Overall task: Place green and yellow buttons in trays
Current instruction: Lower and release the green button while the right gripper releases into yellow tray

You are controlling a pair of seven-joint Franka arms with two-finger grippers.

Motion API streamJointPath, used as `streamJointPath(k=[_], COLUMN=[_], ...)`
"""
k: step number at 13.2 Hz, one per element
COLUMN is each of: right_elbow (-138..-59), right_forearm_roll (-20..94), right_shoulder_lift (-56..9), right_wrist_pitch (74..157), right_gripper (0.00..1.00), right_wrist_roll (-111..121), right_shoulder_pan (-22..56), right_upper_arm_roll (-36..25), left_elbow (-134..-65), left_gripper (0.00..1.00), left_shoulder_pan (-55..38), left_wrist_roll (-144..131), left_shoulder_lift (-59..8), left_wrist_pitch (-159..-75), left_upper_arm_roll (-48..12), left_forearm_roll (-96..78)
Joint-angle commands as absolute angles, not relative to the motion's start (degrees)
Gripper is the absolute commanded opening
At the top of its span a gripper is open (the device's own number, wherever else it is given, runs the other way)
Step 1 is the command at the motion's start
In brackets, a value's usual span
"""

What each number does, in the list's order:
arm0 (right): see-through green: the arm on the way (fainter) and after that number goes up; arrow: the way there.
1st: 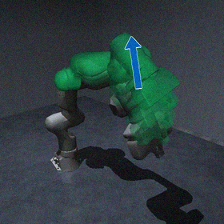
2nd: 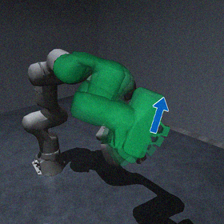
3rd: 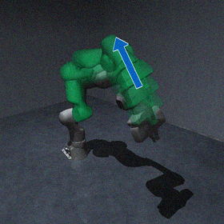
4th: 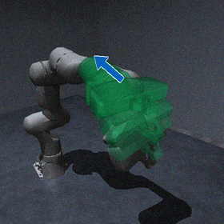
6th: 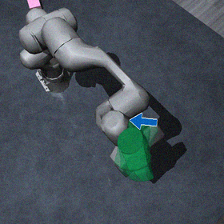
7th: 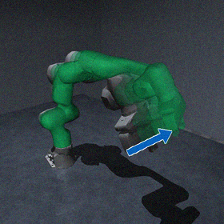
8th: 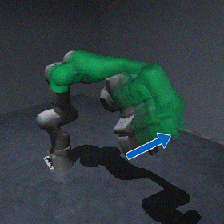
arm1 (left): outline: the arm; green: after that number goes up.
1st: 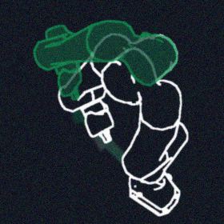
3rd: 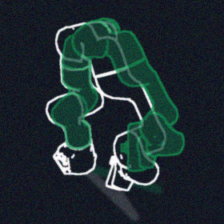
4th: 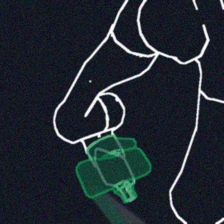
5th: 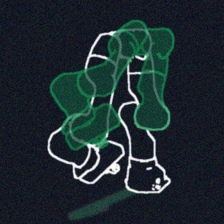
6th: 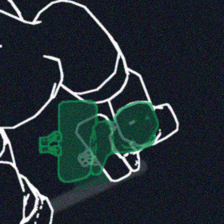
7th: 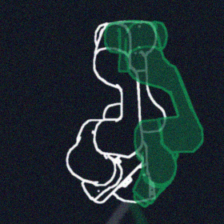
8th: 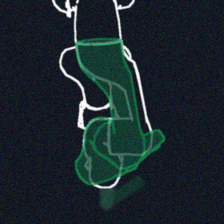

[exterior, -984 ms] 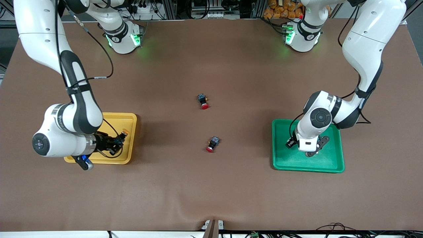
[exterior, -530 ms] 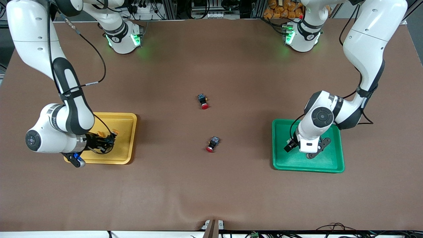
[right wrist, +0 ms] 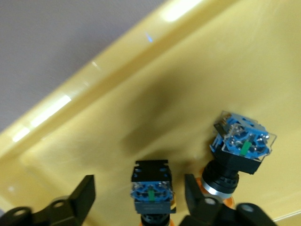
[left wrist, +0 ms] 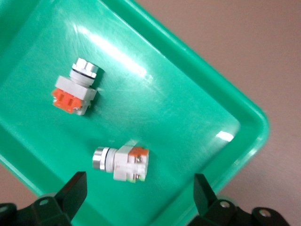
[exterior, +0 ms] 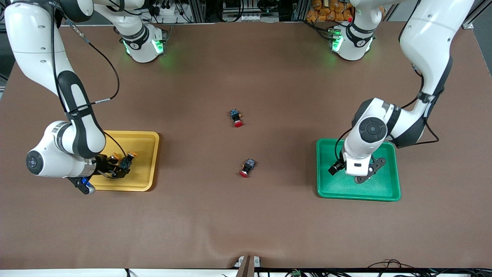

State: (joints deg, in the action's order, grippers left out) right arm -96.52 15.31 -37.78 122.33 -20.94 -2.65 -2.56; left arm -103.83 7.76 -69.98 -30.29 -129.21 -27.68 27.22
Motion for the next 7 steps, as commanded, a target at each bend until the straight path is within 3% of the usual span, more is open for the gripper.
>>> streamJointPath(k=[1,4,7], right_elbow=[-91.6,-81.2,-69.9], right_forearm_roll=[15.1,13.8,11.4], right_shoulder_lift=[-36.6,-36.5,-36.2], right_wrist_pitch=[121.4,116.5,105.5], right_gripper=[1.0,1.0,1.0], right_wrist_roll=[-20.9,-20.2,-19.3], right_shoulder_pan=[-3.2,-1.8,-2.2], right_upper_arm_roll=[-1.2,-1.2,-1.1], left_elbow=[-99.6,-92.5,-88.7], left_gripper=[1.0,1.0,1.0], left_shoulder_pan=[9.7,10.5,11.1], left_wrist_roll=[-62.6,-50.0,-44.0], left_shoulder_lift=[-27.1,-25.1,-21.6], left_wrist_pitch=[-122.5,-113.1,-107.9], left_upper_arm_roll=[-30.2,-30.9,-31.0], left_forearm_roll=[24.5,19.3,16.1])
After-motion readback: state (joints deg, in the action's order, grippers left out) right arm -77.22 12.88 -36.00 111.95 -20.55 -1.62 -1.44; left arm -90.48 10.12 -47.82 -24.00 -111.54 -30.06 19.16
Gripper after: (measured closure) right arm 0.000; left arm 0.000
